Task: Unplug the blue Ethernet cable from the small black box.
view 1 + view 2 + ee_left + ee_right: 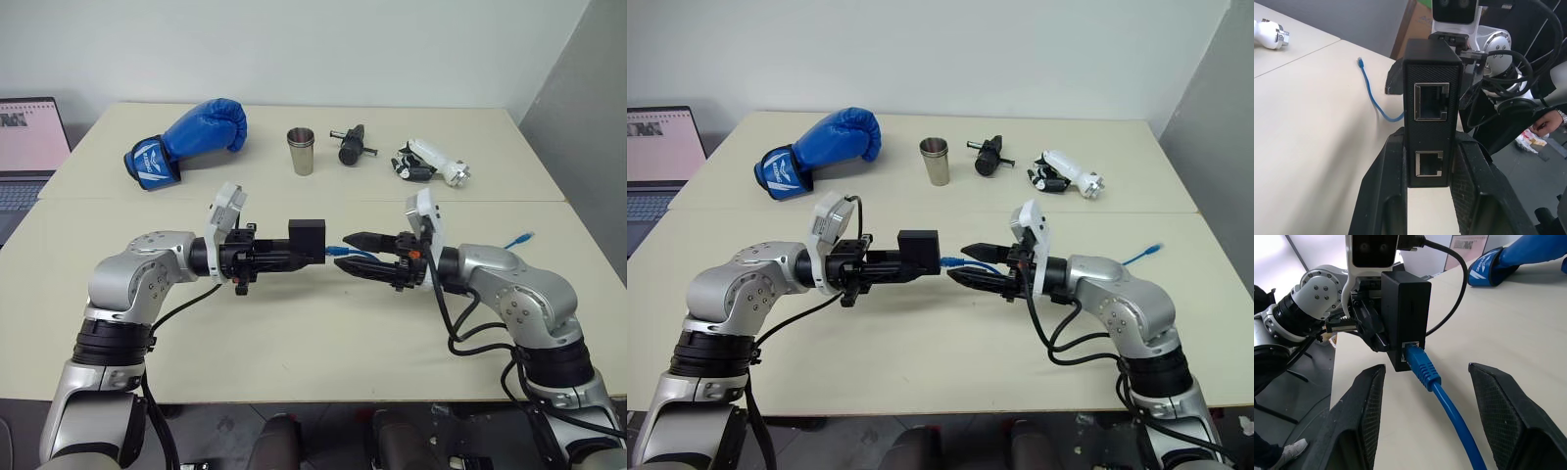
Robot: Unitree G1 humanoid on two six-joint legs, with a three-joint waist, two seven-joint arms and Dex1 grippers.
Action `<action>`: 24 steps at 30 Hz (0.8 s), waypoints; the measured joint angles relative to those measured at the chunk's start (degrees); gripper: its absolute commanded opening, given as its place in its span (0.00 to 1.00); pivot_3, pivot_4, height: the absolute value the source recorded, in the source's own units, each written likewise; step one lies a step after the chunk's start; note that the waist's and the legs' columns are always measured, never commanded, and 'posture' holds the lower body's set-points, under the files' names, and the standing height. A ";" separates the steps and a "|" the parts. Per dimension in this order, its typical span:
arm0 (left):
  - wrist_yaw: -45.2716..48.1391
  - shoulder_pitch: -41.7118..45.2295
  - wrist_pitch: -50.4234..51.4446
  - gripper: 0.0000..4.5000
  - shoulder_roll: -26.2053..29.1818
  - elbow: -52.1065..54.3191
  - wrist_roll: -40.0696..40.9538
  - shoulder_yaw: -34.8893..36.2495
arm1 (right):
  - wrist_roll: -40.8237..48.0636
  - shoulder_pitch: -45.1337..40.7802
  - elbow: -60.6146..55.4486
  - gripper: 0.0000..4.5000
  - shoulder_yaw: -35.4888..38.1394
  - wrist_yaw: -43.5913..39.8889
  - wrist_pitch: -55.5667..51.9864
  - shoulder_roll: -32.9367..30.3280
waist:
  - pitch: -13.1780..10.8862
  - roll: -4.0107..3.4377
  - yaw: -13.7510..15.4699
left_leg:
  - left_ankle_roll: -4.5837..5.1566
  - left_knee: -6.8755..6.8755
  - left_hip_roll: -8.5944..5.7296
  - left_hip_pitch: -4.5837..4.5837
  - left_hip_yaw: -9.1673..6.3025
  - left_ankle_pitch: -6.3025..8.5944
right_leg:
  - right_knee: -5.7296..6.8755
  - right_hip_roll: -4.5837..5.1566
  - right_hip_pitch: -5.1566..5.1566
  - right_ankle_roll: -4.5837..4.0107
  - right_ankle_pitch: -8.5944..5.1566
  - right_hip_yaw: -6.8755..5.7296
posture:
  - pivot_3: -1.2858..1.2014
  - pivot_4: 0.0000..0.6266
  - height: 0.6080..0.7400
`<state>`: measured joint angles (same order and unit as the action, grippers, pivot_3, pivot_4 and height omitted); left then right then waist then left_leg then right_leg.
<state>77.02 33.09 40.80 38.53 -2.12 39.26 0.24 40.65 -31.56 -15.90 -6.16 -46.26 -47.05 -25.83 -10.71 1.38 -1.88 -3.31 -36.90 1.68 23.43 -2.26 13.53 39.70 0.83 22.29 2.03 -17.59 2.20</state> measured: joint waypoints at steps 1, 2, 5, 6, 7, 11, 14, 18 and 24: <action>0.03 0.00 0.00 0.18 0.00 0.00 0.00 0.00 | 0.09 -0.61 0.60 0.63 -0.33 -0.19 -0.44 0.07 | 0.00 0.00 -0.01 | 0.00 0.00 0.00 0.00 0.00 0.00 | 0.01 0.00 0.00 0.00 0.00 0.00 | 0.52 0.24 1.00; 0.06 0.01 0.00 0.18 0.00 0.00 0.00 0.00 | 0.15 -1.14 0.89 0.63 -0.54 -0.50 -0.95 0.08 | 0.00 0.00 -0.01 | 0.00 0.00 0.00 0.00 0.00 0.00 | 0.00 0.00 0.00 0.00 0.00 0.00 | 0.52 0.24 1.00; 0.09 0.02 0.00 0.18 0.00 0.00 0.00 0.00 | 0.87 -1.97 1.23 0.63 -0.72 -1.39 -1.99 0.16 | 0.00 0.00 0.01 | 0.00 0.00 0.00 0.00 -0.01 0.00 | 0.00 0.00 0.00 0.00 0.00 0.00 | 0.52 0.24 1.00; 0.10 0.02 0.00 0.18 0.00 -0.01 0.00 0.00 | 0.93 -2.25 1.55 0.63 -0.73 -1.56 -2.30 0.27 | 0.00 0.00 0.01 | 0.00 0.00 0.00 0.00 0.00 0.00 | 0.00 0.00 0.00 0.00 0.00 0.00 | 0.52 0.24 1.00; 0.11 0.02 0.00 0.18 0.00 -0.01 0.00 0.00 | 0.98 -2.74 2.06 0.63 -0.73 -1.69 -2.58 0.41 | 0.00 0.00 0.01 | 0.00 0.00 0.00 0.00 0.00 0.00 | 0.00 0.00 0.00 0.00 0.00 0.00 | 0.52 0.24 1.00; 0.13 0.04 0.00 0.18 -0.01 -0.01 0.00 -0.01 | 1.15 -3.94 2.97 0.63 -0.71 -2.26 -3.54 1.02 | 0.00 0.00 0.01 | 0.00 0.00 0.00 0.00 -0.02 0.00 | 0.01 0.00 0.00 0.00 0.00 -0.02 | 0.52 0.24 1.00; 0.13 0.04 0.00 0.18 -0.01 -0.02 -0.01 -0.01 | 1.18 -4.08 3.26 0.63 -0.71 -2.46 -4.06 1.14 | 0.00 0.00 0.01 | 0.00 -0.01 0.00 0.00 -0.01 0.00 | 0.00 0.00 0.00 0.00 0.00 0.00 | 0.52 0.24 1.00; 0.13 0.04 -0.01 0.18 -0.11 -0.07 -0.02 -0.01 | 1.18 -4.09 3.35 0.59 -0.70 -2.60 -4.58 1.27 | 0.00 0.00 0.01 | 0.00 -0.01 0.00 0.00 -0.01 0.00 | 0.01 0.00 0.00 0.00 0.00 -0.01 | 0.52 0.24 1.00; 0.58 0.04 -0.04 0.18 -0.13 -0.10 -0.14 -0.02 | 1.23 -4.15 3.73 0.34 -0.64 -2.70 -4.96 1.46 | 0.00 0.00 0.00 | 0.00 0.00 0.00 0.00 -0.01 0.00 | 0.01 0.00 0.00 0.00 0.00 -0.01 | 0.52 0.24 1.00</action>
<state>77.60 33.13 40.76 38.40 -2.21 39.12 0.22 41.88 -35.72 -12.17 -6.80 -48.96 -52.00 -24.37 -10.71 1.38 -1.87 -3.30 -36.90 1.68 23.43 -2.28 13.53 39.71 0.84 22.29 2.03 -17.59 2.18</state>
